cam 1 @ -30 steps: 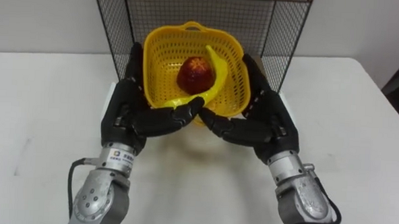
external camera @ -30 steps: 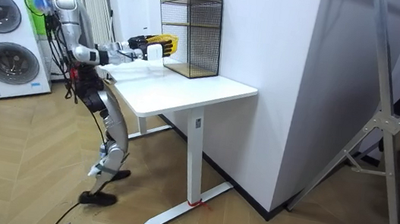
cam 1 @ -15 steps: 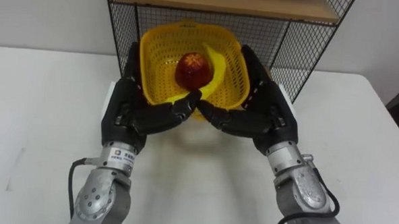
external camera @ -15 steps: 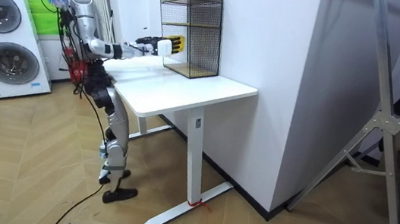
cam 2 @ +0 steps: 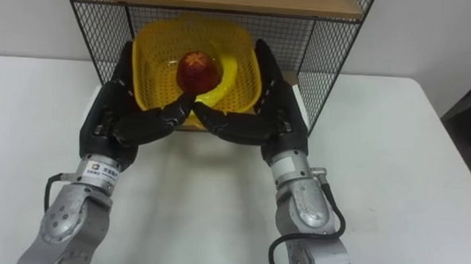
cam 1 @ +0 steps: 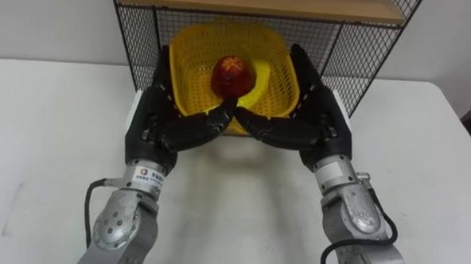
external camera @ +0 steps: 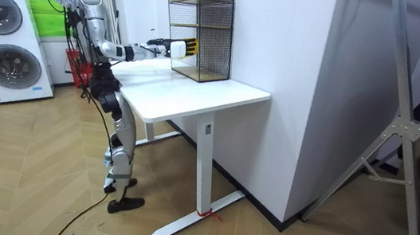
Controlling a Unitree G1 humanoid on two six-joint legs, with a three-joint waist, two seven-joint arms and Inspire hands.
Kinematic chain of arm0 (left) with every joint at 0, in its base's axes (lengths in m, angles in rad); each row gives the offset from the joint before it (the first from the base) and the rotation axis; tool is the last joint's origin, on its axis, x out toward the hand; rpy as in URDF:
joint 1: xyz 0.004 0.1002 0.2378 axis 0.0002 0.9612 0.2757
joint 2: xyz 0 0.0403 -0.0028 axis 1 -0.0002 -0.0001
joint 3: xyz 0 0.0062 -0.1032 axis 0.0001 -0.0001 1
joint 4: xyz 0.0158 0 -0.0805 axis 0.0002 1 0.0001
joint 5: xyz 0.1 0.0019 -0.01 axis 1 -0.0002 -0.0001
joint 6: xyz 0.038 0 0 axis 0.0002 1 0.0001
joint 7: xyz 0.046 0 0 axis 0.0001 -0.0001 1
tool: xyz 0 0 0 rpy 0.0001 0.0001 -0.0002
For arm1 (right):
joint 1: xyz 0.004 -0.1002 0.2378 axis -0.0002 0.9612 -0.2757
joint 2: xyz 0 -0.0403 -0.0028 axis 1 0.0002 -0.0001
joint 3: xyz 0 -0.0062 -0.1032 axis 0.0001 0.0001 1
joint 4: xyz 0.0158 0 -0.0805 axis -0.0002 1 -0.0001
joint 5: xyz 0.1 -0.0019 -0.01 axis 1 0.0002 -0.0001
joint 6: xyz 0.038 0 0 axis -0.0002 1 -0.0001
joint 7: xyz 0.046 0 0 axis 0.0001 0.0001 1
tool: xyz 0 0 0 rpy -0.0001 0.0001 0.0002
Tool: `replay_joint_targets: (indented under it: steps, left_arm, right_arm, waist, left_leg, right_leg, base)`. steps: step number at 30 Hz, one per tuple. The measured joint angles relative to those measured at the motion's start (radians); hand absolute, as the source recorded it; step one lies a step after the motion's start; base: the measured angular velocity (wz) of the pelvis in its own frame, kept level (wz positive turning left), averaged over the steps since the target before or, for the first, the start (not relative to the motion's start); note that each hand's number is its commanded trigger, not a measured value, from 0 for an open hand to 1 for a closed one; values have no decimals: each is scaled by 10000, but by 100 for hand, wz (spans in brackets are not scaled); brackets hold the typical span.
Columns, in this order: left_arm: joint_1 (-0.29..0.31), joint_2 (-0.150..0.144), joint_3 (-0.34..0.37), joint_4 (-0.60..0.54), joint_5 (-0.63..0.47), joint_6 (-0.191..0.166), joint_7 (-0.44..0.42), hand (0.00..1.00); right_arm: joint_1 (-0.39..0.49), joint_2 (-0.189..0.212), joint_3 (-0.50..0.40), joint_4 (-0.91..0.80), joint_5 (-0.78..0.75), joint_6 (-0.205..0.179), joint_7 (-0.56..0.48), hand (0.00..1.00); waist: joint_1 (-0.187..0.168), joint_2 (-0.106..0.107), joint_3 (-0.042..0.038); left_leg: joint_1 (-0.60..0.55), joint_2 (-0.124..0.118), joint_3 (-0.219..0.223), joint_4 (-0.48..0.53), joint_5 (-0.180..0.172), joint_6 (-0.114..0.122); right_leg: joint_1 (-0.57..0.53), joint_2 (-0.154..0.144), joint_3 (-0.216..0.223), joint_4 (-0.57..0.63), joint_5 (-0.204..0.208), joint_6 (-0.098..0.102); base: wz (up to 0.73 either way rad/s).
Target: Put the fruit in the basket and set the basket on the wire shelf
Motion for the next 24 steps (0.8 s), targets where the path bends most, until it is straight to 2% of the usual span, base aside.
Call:
replay_joint_targets:
  steps: [5, 8, 11, 13, 17, 20, 24]
  left_arm:
    - [-334, 10, 69, 257, 426, 98, -2, 0]
    - [-360, 6, 155, 258, 438, 364, -17, 0]
    - [-498, 0, 251, 294, 446, 637, -17, 0]
    - [-885, -12, 374, 619, 446, 802, -22, 0]
    - [-1354, -151, 458, 997, 456, 957, -5, 0]
    - [-1786, -207, 557, 1546, 383, 1122, -3, 0]
    - [-2206, -413, 735, 2239, 378, 1530, 149, 0]
  right_arm:
    - [-65, 3, -32, 0, -183, 100, -243, 0]
    - [-84, 6, -66, 1, -543, 153, -299, 0]
    - [-126, 16, -130, 0, -628, 383, -383, 0]
    - [-305, 9, -222, 9, -639, 610, -482, 0]
    - [-723, 43, -349, 256, -772, 681, -587, 0]
    - [-1122, 90, -415, 701, -708, 878, -722, 0]
    - [-1665, 44, -442, 1252, -707, 1408, -792, 0]
  waist:
    - [-22, 4, 1]
    - [-92, 10, 5]
    - [-118, 15, 4]
    - [-123, 30, 3]
    - [-226, 45, 13]
    - [-243, 41, 9]
    - [-242, 55, 4]
  left_leg:
    - [70, 25, 32, -45, 17, -28]
    - [105, 24, 36, -90, 31, -42]
    - [141, 30, 36, -101, 36, -48]
    - [179, 31, 33, -101, 37, -49]
    - [288, 40, 12, -137, 57, -57]
    - [429, 31, 72, -355, 162, -70]
    - [516, 43, 153, -475, 220, -93]
  right_leg:
    - [42, 33, 48, -18, 20, -27]
    - [63, 32, 44, -33, 21, -28]
    - [101, 34, 35, -43, 24, -32]
    - [148, 37, 33, -53, 27, -38]
    - [325, 51, 10, -215, 84, -42]
    - [342, 40, 59, -214, 117, -50]
    - [344, 46, 96, -214, 128, -69]
  base:
    - [-1]
    - [0]
    - [0]
    - [0]
    - [1]
    - [-6]
    - [-5]
